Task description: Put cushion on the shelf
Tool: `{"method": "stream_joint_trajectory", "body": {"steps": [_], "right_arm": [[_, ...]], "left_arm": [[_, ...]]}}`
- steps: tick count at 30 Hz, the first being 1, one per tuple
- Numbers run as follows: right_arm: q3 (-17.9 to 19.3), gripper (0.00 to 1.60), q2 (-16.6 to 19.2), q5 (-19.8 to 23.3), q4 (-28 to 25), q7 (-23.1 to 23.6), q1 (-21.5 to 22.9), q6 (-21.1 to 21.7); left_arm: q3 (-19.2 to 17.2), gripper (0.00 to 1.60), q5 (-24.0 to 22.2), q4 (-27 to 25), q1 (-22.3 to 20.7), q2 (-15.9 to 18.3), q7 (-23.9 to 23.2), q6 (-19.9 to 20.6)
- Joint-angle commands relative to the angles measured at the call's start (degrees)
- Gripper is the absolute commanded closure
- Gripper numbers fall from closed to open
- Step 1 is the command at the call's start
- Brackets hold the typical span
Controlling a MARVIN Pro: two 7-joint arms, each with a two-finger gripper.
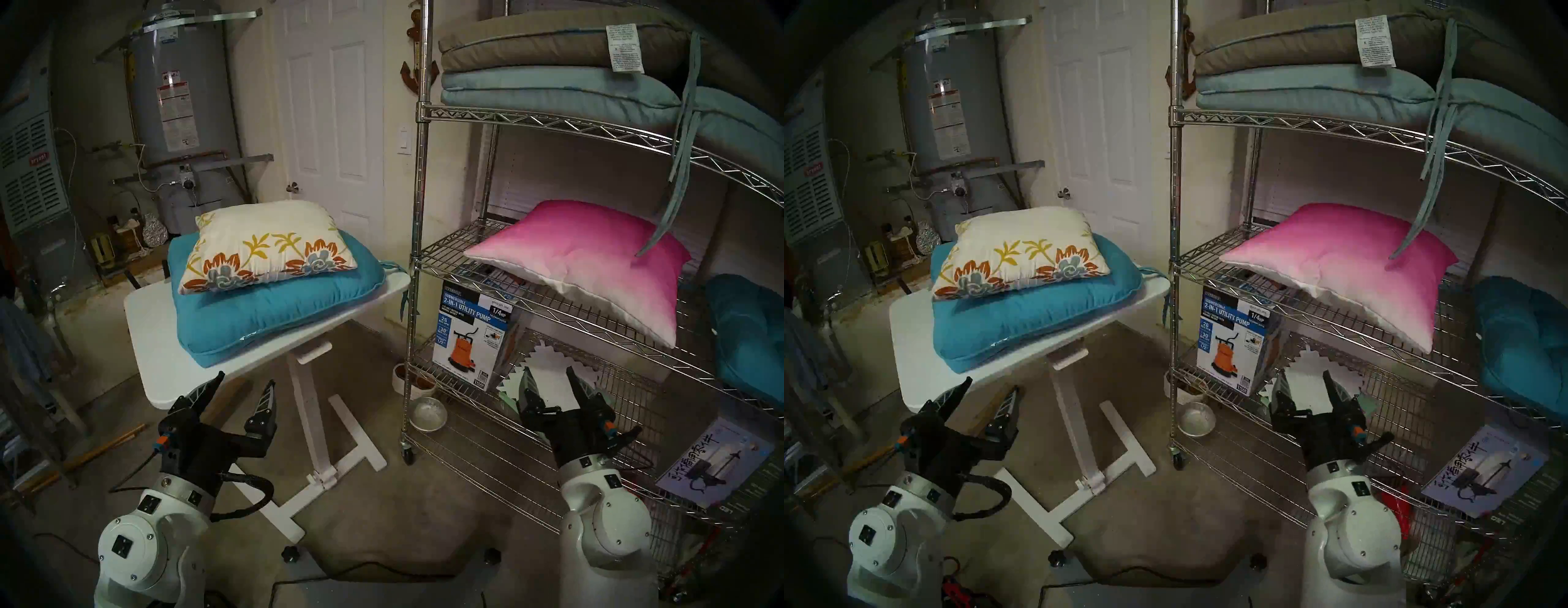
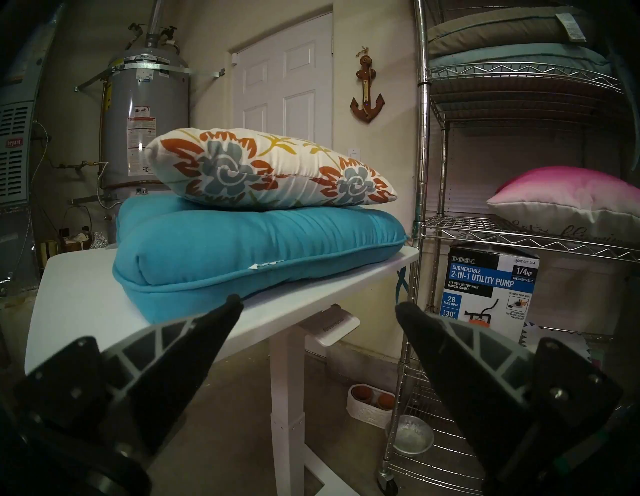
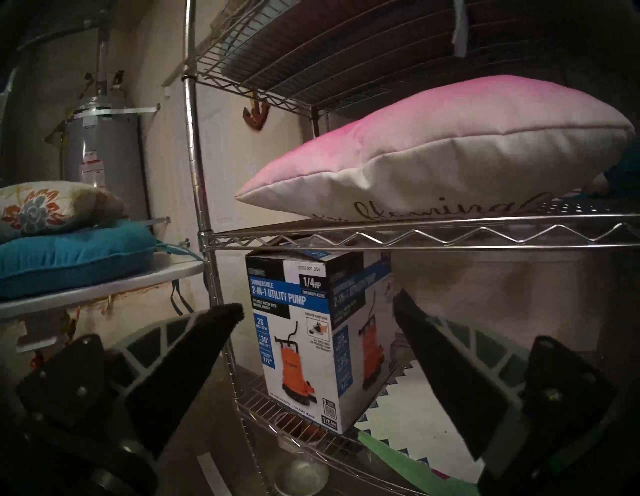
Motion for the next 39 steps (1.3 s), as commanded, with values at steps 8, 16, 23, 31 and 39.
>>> {"method": "stream_joint_trajectory", "body": {"steps": [8,16,23,31,39], "right_arm": [[6.9,0.00,-1.8,25.5,-1.8,4.2,6.4,10.5],[10.2,0.00,-1.9,36.9,-2.9,5.7,7.7,15.2],[12.1,0.00,-0.7,43.5,0.0,3.9,10.8,17.1],[12.2,0.00,0.9,48.9,3.6,1.1,14.9,16.4],[13.9,0.00,0.4,50.7,-1.2,-1.9,14.3,17.9]], "left_arm": [[0.0,0.00,0.0,-0.9,-0.1,0.1,-0.1,-0.2],[0.0,0.00,0.1,-1.0,-0.1,0.1,-0.1,-0.2],[0.0,0.00,0.1,-1.0,0.0,0.1,-0.1,-0.2],[0.0,0.00,0.1,-1.0,0.0,0.1,-0.1,-0.2],[0.0,0.00,0.1,-1.0,-0.1,0.1,-0.1,-0.2]]}}
